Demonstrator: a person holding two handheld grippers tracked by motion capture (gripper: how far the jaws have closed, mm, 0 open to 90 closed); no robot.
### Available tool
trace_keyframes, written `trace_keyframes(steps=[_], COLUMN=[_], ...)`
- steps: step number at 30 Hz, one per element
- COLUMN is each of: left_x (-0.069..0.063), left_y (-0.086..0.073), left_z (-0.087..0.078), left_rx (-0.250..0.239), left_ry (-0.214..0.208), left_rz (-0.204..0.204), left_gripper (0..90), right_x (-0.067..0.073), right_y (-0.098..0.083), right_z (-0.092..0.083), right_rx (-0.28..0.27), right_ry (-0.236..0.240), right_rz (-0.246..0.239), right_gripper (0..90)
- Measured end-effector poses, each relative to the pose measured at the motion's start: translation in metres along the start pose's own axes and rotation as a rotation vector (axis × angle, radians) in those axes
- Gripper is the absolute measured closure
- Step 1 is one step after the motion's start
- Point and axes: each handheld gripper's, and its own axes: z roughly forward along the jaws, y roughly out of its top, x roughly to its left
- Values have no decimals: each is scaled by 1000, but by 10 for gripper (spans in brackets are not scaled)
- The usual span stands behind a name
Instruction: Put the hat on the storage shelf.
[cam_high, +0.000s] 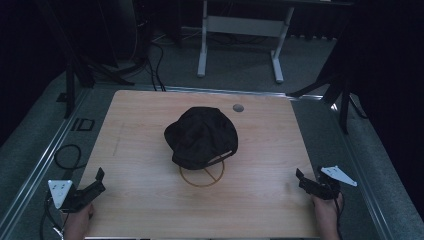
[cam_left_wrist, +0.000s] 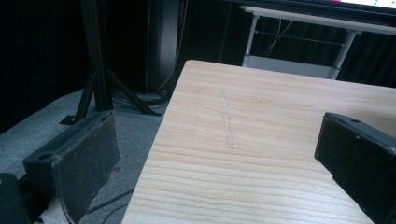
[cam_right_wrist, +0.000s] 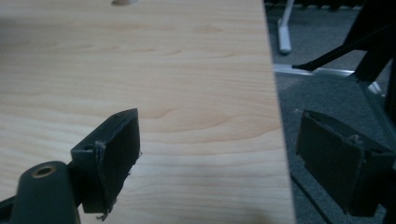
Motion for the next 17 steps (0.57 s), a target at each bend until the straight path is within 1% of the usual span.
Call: trace_keyframes(steps=[2, 3, 5, 10, 12, 17], left_x=[0, 0, 0, 1, 1, 1], left_y=[0, 0, 0, 0, 0, 0], left_z=[0, 0, 0, 0, 0, 0], left_rx=[1, 1, 1, 0, -1, 1], left_ry=[0, 0, -1, -2, -1, -1], left_rz=[1, 1, 0, -2, -4, -4], left_gripper=[5, 5, 5, 5, 5, 5], right_x=[-3, -4, -6, -7, -8, -9], right_y=[0, 0, 0, -1, -1, -2], right_z=[-2, -3, -4, -3, -3, -2], right_rx=[-25, -41, -54, -57, -57, -49], right_ry=[-16, -15, -10, -19, -17, -15], right_rz=[-1, -1, -3, 1, 12, 19], right_gripper=[141, 143, 144, 144, 144, 144])
